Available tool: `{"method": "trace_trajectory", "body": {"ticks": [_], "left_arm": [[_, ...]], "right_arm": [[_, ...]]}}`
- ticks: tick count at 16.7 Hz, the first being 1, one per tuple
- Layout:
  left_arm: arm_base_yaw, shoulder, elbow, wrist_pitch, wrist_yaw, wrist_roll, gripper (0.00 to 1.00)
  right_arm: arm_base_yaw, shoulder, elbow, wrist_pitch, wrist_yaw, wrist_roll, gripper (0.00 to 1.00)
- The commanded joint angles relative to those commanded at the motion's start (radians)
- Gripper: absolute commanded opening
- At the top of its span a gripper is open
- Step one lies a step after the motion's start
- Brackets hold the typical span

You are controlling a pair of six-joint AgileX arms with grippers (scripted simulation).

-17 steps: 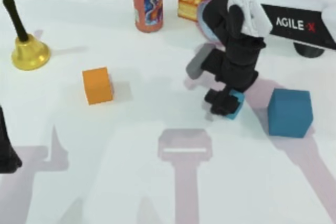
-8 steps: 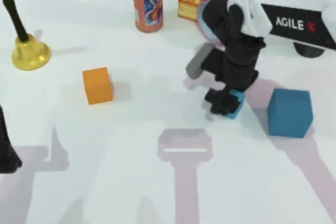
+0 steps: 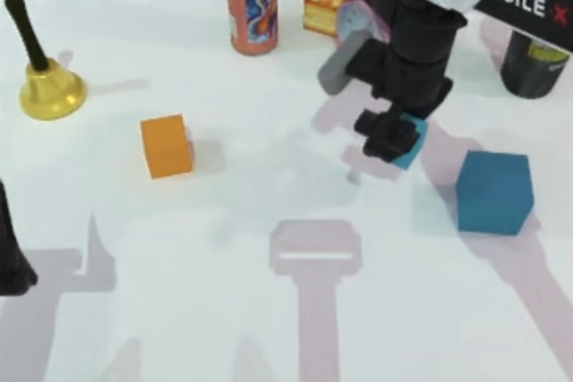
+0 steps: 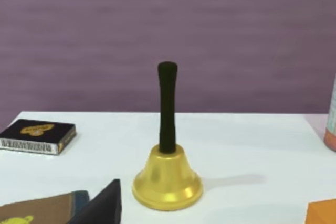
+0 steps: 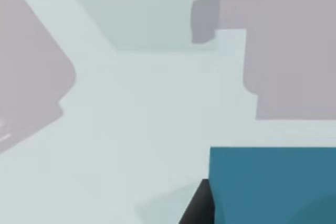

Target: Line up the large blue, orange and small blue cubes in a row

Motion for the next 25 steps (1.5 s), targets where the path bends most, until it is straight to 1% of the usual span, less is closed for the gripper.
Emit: {"method": "trace_trajectory", "body": {"ticks": [5,7,10,18,21,25], "left_arm": [[0.0,0.0,0.0,0.0,0.0,0.0,1.0],[0.0,0.0,0.0,0.0,0.0,0.0,1.0],[0.0,0.0,0.0,0.0,0.0,0.0,1.0],[0.0,0.0,0.0,0.0,0.0,0.0,1.0],[0.0,0.0,0.0,0.0,0.0,0.0,1.0],[0.0,0.0,0.0,0.0,0.0,0.0,1.0]], "right_arm": [[-0.004,-0.002,0.0,-0.001,0.0,0.0,0.0],[0.01,-0.034,-0.035,0.011,-0.001,-0.02,0.0],[0.054,-0.132,-0.163,0.046,-0.003,-0.079,0.0],[0.207,-0.457,-0.628,0.153,-0.011,-0.29,0.0],[0.237,-0.516,-0.694,0.173,-0.012,-0.332,0.0],[0.233,-0.513,-0.694,0.171,-0.013,-0.33,0.0]]}}
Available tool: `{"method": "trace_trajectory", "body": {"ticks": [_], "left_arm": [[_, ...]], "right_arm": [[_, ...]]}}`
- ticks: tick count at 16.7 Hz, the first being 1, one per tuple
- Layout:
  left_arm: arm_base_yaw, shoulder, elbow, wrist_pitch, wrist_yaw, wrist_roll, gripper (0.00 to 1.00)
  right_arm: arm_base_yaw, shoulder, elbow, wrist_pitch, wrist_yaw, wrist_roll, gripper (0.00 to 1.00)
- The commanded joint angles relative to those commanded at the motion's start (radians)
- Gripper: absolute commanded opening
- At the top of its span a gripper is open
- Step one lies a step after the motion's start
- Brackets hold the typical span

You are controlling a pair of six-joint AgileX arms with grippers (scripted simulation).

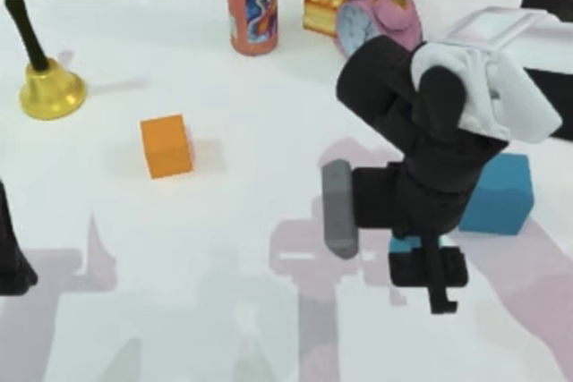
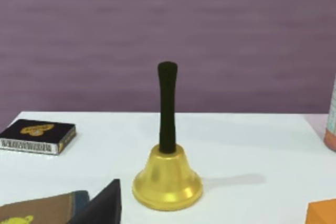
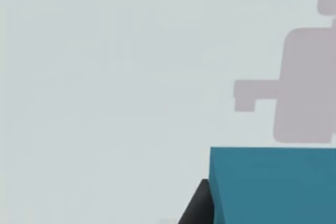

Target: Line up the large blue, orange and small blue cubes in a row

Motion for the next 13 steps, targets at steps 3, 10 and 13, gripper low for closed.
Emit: {"method": "trace_trajectory", "body": {"ticks": [3,10,13], "left_arm": [[0.0,0.0,0.0,0.0,0.0,0.0,1.0],[0.0,0.0,0.0,0.0,0.0,0.0,1.0],[0.0,0.0,0.0,0.0,0.0,0.0,1.0]], "right_arm": [[0.002,0.012,-0.027,0.042,0.0,-0.001,0.0],[0.007,0.092,-0.169,0.267,0.001,0.0,0.0],[0.007,0.093,-0.171,0.269,0.001,0.0,0.0]]}}
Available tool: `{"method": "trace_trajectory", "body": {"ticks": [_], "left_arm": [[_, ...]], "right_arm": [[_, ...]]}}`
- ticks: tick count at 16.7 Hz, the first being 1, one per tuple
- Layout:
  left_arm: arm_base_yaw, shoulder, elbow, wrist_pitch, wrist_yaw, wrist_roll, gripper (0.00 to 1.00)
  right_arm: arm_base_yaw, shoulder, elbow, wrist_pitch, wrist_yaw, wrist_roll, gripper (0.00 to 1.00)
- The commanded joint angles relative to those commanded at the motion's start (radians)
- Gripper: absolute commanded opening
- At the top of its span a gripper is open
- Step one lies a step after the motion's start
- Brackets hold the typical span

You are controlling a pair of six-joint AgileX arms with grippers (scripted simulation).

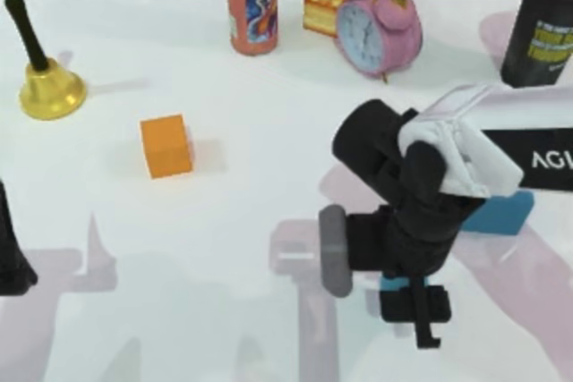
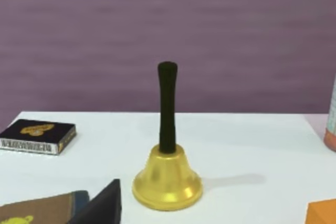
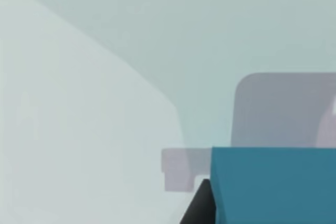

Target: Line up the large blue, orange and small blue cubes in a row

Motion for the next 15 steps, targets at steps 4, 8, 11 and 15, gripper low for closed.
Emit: {"method": "trace_trajectory", "body": {"ticks": [4,8,11,15], "left_arm": [[0.0,0.0,0.0,0.0,0.0,0.0,1.0],[0.0,0.0,0.0,0.0,0.0,0.0,1.0],[0.0,0.0,0.0,0.0,0.0,0.0,1.0],[0.0,0.0,0.0,0.0,0.0,0.0,1.0]], "right_arm": [[0.0,0.0,0.0,0.0,0.0,0.0,0.23],[0.0,0.0,0.0,0.0,0.0,0.0,0.53],[0.0,0.0,0.0,0.0,0.0,0.0,0.75],[0.0,0.0,0.0,0.0,0.0,0.0,1.0]]}}
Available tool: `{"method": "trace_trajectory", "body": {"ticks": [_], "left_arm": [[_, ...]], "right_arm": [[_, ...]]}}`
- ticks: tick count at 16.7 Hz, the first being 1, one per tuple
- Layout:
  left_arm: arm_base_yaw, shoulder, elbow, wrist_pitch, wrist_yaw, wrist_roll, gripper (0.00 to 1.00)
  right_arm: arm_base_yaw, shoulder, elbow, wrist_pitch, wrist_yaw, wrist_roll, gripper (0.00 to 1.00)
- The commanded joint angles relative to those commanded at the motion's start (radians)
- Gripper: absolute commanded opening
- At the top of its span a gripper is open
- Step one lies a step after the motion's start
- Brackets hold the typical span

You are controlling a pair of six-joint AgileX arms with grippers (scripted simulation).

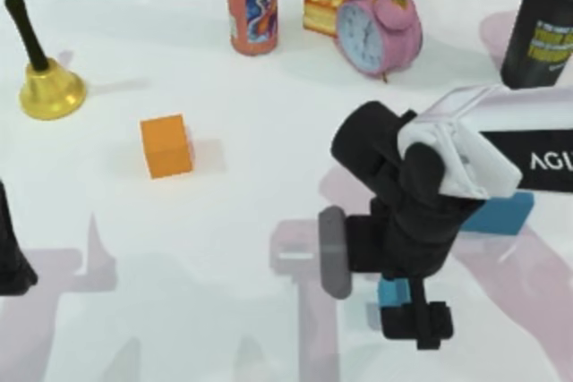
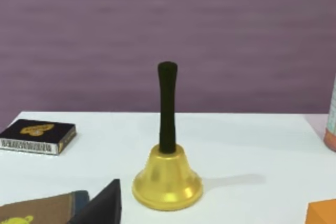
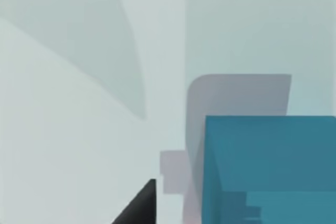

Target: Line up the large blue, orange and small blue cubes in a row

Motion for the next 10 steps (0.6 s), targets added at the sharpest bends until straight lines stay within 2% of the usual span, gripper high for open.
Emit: {"method": "trace_trajectory", "body": {"ticks": [10], "left_arm": [[0.0,0.0,0.0,0.0,0.0,0.0,1.0]], "right_arm": [[0.001,-0.007,0.014,-0.017,0.0,-0.003,1.0]]}}
